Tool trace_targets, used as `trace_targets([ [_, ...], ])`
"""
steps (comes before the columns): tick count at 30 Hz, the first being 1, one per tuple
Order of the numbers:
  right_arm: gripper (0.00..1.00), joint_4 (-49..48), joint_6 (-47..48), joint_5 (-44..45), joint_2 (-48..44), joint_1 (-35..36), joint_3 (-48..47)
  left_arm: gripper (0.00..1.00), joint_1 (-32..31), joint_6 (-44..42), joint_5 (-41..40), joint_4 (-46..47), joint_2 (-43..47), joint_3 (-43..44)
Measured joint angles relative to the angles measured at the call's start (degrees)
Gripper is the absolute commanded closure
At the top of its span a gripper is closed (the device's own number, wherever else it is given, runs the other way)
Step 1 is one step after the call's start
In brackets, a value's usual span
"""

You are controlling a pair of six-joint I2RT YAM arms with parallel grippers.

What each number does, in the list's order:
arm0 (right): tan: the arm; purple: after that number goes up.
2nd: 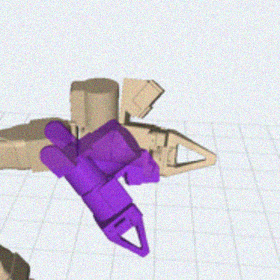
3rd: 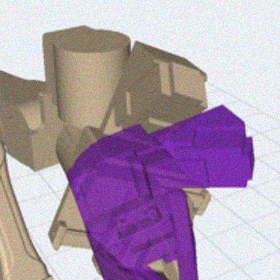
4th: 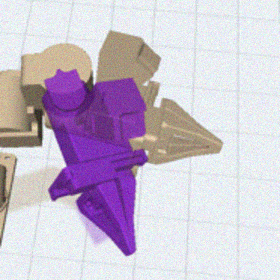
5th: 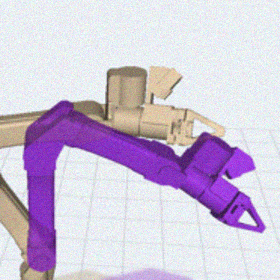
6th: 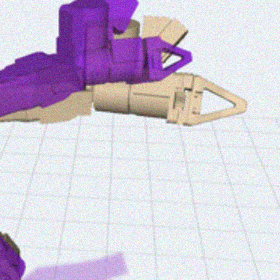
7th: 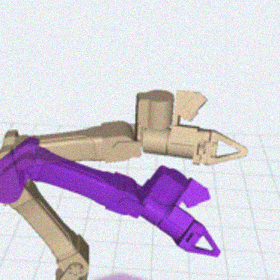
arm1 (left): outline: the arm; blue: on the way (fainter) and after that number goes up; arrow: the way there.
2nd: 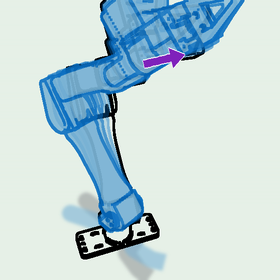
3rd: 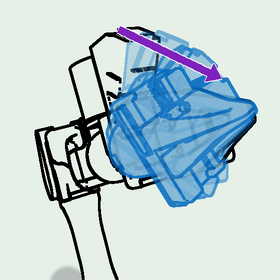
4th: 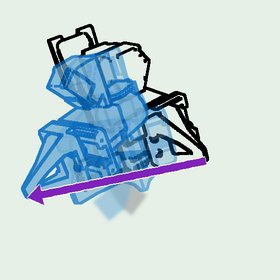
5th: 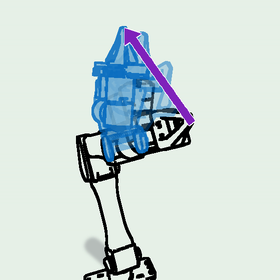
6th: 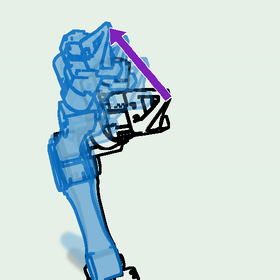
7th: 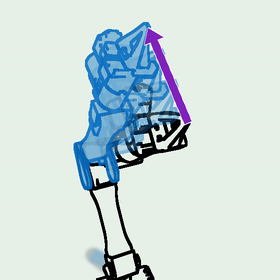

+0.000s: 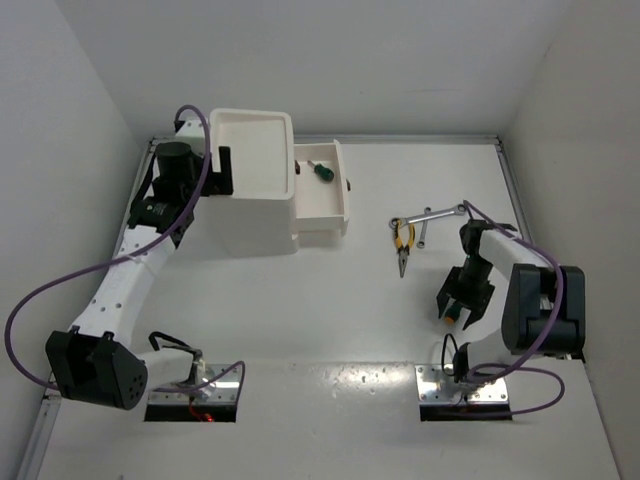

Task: Sort the tools into containers

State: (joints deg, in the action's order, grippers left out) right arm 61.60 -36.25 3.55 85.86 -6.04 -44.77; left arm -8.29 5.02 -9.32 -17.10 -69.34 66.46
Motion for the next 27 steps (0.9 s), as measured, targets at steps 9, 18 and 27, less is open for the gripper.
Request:
trace_targets([
  [9, 0.47, -9.79, 0.15, -3.63, 3.37, -0.98, 3.89, 0.00, 0.00, 0.26, 0.13, 0.00, -1.09, 0.00],
  [18, 0.62, -14.14, 1.22, -4.35, 8.24, -4.20, 2.58, 0.00, 0.00, 0.44, 0.52, -0.04, -2.05, 0.00],
  [27, 1.00, -13.86, 4.33, -4.33, 9.42, -5.77, -1.22, 0.00, -0.11, 0.83, 0.92, -0.07, -3.02, 0.00],
])
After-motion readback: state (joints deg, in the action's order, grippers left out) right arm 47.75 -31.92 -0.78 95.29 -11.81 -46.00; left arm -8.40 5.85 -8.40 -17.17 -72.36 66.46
